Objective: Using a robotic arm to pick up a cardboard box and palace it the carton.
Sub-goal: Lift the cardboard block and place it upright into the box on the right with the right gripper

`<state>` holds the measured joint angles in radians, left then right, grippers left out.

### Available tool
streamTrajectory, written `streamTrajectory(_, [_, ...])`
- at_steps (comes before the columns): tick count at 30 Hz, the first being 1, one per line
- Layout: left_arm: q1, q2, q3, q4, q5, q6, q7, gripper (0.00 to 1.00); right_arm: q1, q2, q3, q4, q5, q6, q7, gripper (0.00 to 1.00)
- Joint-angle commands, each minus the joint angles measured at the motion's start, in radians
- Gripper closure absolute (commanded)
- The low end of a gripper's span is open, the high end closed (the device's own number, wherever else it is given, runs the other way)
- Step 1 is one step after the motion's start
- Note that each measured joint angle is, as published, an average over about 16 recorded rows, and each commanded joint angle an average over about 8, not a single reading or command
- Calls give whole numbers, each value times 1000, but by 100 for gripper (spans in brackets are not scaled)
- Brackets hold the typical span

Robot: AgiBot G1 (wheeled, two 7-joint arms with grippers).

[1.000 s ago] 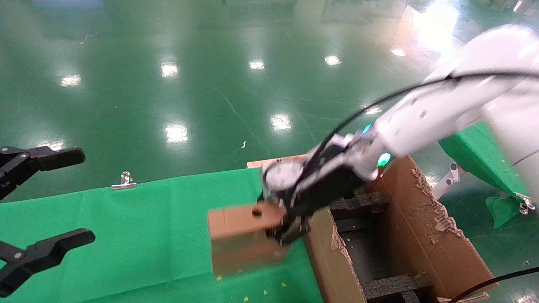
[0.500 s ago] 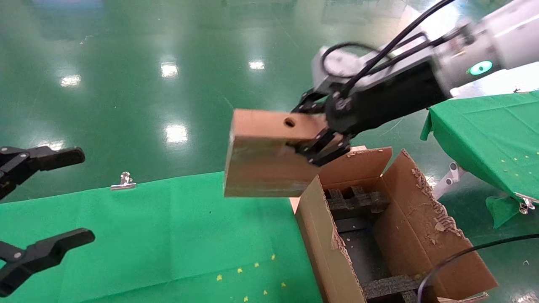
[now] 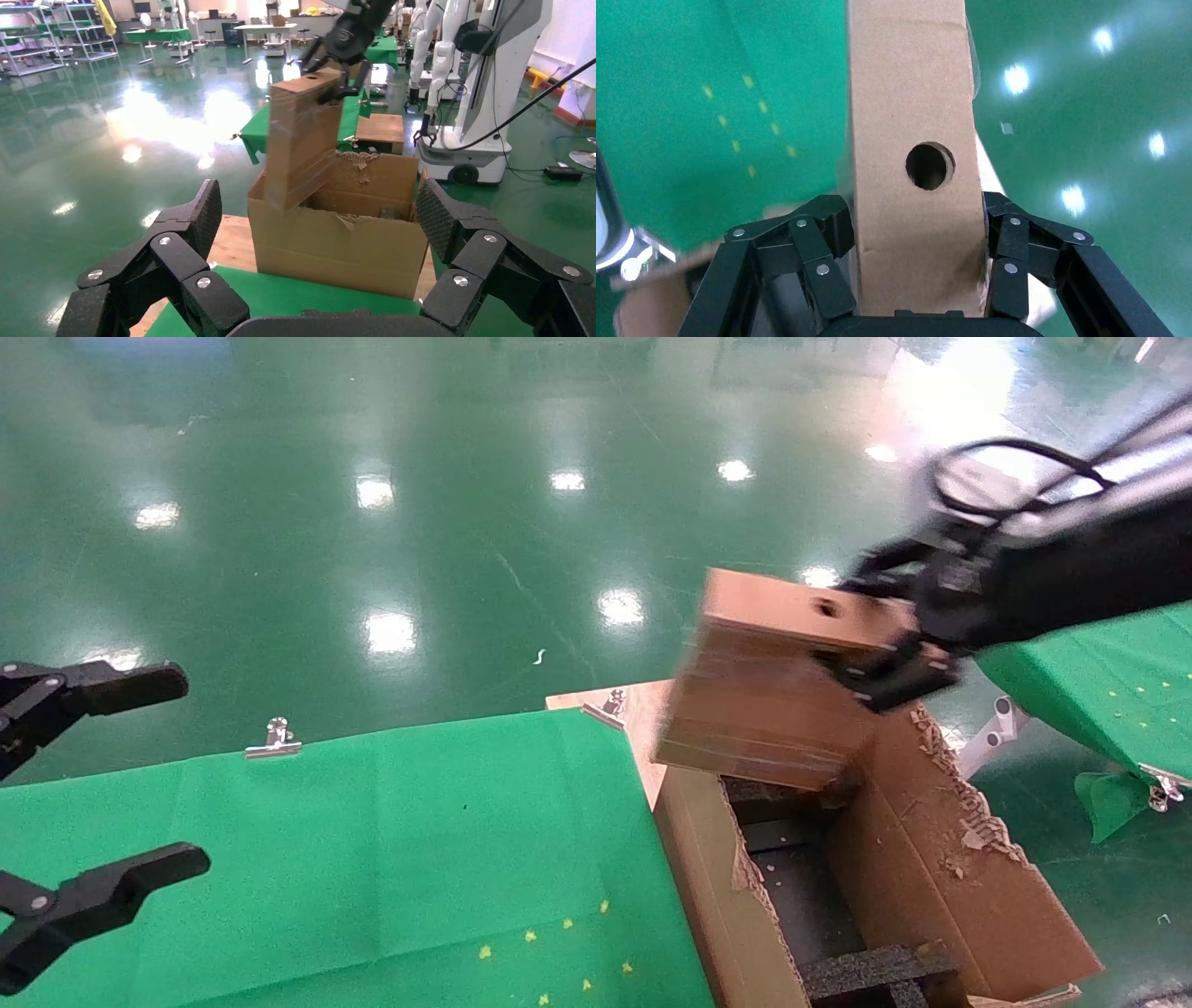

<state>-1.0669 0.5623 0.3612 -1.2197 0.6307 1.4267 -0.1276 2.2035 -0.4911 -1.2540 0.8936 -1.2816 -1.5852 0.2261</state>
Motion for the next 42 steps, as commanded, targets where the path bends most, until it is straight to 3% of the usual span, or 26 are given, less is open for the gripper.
streamTrajectory(1, [0, 0, 0, 0, 0, 0, 0, 0, 17, 46, -21, 15, -13, 1, 10, 100])
streamTrajectory(9, [0, 0, 0, 0, 0, 0, 0, 0, 17, 178, -85, 44, -43, 14, 31, 100])
streamTrajectory(17, [0, 0, 0, 0, 0, 0, 0, 0, -17, 251, -117, 84, -51, 54, 67, 100])
streamTrajectory(33, [0, 0, 0, 0, 0, 0, 0, 0, -36, 257, -126, 95, -44, 77, 89, 100])
streamTrajectory(37, [0, 0, 0, 0, 0, 0, 0, 0, -78, 259, -146, 115, -40, 134, 154, 100])
streamTrajectory(42, [0, 0, 0, 0, 0, 0, 0, 0, -153, 298, -184, 223, -61, 276, 323, 100])
